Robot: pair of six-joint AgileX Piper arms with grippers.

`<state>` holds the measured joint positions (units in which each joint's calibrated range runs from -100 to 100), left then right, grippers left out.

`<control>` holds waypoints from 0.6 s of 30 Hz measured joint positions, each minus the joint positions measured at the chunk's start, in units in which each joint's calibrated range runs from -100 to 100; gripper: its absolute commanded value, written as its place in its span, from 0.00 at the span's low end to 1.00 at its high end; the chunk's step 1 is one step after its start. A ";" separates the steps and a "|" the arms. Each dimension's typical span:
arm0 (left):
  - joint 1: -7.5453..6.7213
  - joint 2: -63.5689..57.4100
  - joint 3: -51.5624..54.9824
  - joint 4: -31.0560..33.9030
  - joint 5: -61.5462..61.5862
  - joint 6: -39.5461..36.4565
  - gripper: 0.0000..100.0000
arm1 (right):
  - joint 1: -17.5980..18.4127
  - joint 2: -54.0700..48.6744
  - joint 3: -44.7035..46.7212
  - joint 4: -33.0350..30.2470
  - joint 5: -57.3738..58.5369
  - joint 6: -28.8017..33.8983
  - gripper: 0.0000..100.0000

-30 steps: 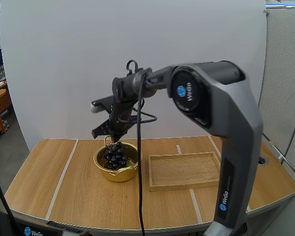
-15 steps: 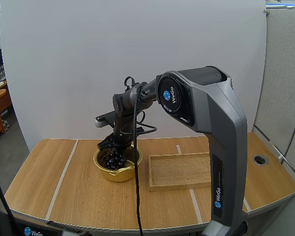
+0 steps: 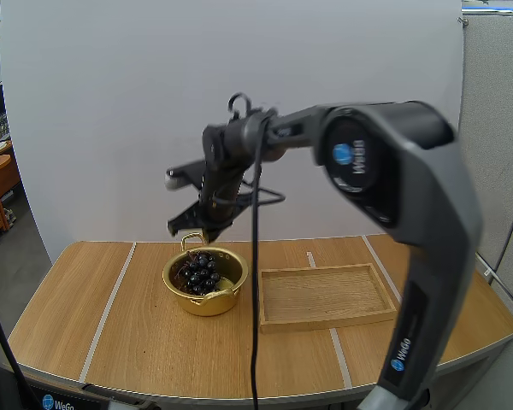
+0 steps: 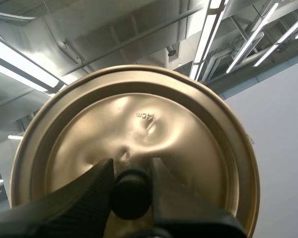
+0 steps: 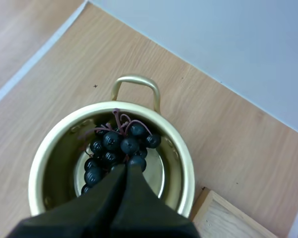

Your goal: Open the pot, put the grape inside, and close it

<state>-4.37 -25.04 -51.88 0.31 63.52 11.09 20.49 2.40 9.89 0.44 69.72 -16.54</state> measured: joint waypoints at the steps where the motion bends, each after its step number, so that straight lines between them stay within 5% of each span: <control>1: 0.00 0.00 0.00 0.00 0.00 0.00 0.00 | 0.00 -1.65 0.00 0.00 0.98 0.11 0.00; 18: 0.00 0.00 0.00 0.00 0.00 0.00 0.00 | -1.75 -41.20 0.00 -5.93 21.05 5.33 0.00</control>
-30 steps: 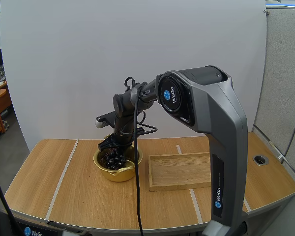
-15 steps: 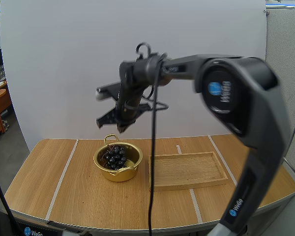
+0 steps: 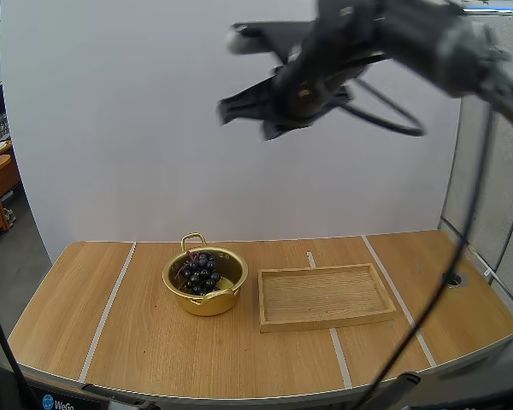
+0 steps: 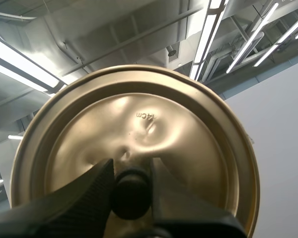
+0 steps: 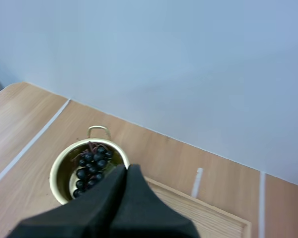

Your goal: Open the pot, put the grape inside, and close it

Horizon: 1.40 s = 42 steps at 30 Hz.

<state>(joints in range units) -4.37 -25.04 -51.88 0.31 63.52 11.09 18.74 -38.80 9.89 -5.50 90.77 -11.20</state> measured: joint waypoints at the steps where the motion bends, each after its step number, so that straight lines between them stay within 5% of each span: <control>1: 0.00 0.00 0.00 0.00 0.00 0.00 0.00 | -0.64 -1.07 0.00 -0.29 1.52 0.26 0.00; 9: 0.00 0.00 0.00 0.00 -2.51 0.00 0.00 | -6.47 -12.14 0.00 -1.35 8.26 0.70 0.00; 25: 0.00 0.00 0.00 0.00 -4.38 0.00 0.00 | -8.75 -19.95 0.11 -1.23 8.65 0.82 0.00; 27: 0.00 -0.35 0.00 0.00 0.16 0.00 0.00 | -9.27 -22.20 0.85 -0.75 8.81 1.05 0.00; 30: 0.00 -1.21 -0.25 0.11 33.27 0.00 0.00 | -9.35 -27.09 12.13 0.88 9.18 1.05 0.00; 42: 0.00 -1.25 0.45 0.36 36.48 -0.07 0.00 | -9.35 -36.22 20.29 4.08 9.23 -0.03 0.00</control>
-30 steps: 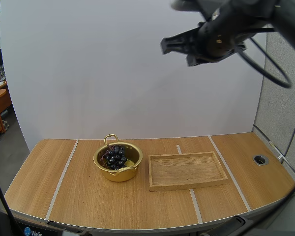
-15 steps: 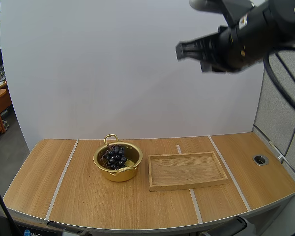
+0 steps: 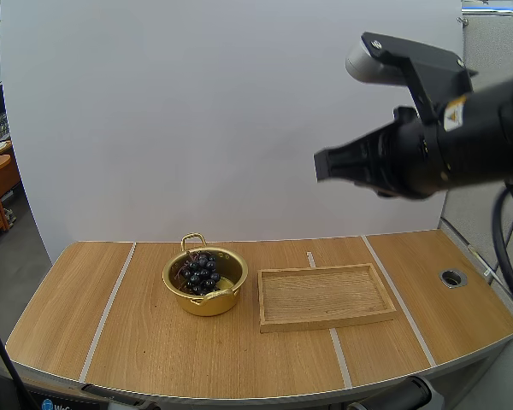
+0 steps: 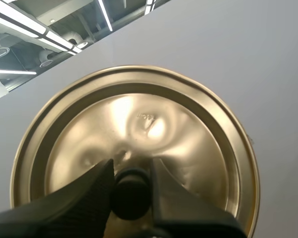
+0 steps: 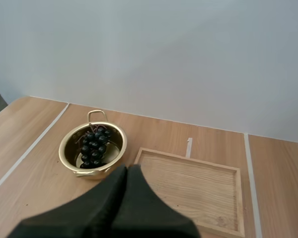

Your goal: Open the pot, put the grape inside, and close it

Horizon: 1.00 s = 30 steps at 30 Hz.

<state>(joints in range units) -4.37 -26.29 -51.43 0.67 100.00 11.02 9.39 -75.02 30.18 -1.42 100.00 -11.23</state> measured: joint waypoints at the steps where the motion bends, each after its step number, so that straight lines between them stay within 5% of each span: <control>1: 0.00 0.00 0.16 0.11 0.00 0.00 0.00 | 0.00 -1.58 1.29 1.42 0.00 -0.58 0.00; 19: 0.00 -0.11 16.89 0.23 0.00 0.80 0.00 | 0.00 -11.27 17.39 11.75 0.00 -7.13 0.00; 30: 0.00 0.18 53.18 -1.09 0.00 5.67 0.00 | 0.00 -11.27 17.57 11.75 0.00 -7.55 0.00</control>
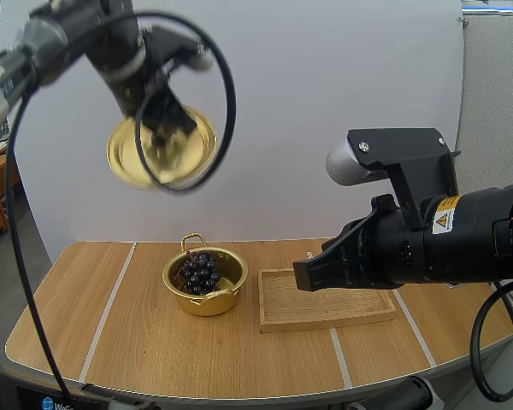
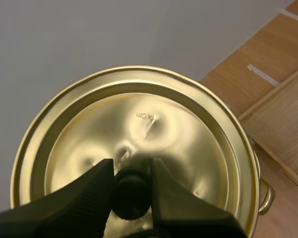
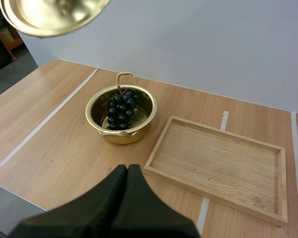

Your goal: Open the pot, put the grape inside, and close it

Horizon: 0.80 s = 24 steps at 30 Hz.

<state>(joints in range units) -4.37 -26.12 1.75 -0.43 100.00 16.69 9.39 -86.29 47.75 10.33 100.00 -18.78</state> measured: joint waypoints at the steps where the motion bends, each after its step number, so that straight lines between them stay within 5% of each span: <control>1: 0.00 -0.12 2.15 -0.15 -1.02 0.49 0.00 | 0.00 0.00 0.00 0.00 0.00 0.00 0.00; 10: 0.00 2.54 16.14 -3.48 -10.37 7.34 0.00 | 0.00 0.00 0.00 0.00 0.00 -0.30 0.00; 24: 0.00 22.98 17.16 -8.84 -13.18 10.78 0.00 | 0.00 0.00 0.00 0.00 0.00 -0.40 0.00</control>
<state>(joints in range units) -4.37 -3.14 18.91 -9.27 86.82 27.47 9.39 -86.29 47.75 10.33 100.00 -19.18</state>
